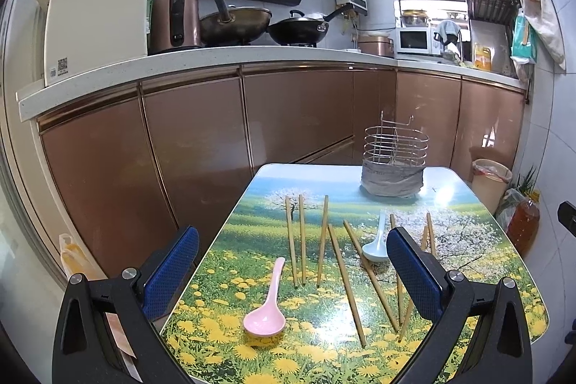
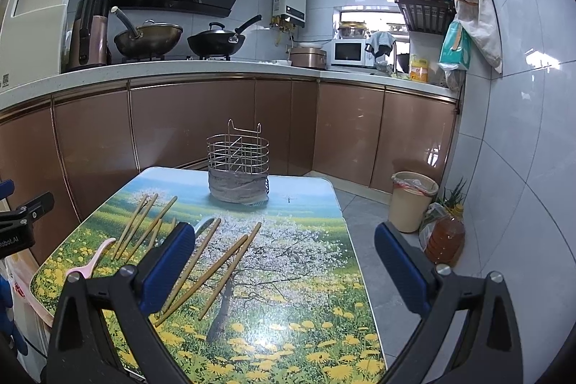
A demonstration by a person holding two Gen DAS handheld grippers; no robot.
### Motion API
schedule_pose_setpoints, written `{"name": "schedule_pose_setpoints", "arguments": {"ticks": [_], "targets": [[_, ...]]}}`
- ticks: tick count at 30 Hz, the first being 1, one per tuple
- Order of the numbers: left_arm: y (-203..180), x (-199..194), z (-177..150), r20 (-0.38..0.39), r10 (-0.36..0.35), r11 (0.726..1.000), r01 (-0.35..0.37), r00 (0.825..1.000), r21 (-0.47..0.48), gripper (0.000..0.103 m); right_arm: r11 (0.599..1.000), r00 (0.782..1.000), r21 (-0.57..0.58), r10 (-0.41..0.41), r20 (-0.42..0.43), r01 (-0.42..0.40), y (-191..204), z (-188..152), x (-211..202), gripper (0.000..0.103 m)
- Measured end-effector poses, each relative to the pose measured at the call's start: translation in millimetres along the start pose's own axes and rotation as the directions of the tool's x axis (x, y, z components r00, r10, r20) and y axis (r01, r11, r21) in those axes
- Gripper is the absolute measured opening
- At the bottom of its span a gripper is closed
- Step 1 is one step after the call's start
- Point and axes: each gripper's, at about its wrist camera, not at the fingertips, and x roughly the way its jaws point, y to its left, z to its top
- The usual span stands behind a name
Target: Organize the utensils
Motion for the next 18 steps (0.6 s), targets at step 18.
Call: {"name": "schedule_pose_setpoints", "arguments": {"ticks": [18], "targets": [[54.0, 95.4, 79.1, -0.218, -0.061, 0.998, 0.058, 0.974, -0.02, 0.102, 0.997, 0.993, -0.025, 0.067, -0.094, -0.07, -2.2, 79.3, 62.1, 0.101]]}}
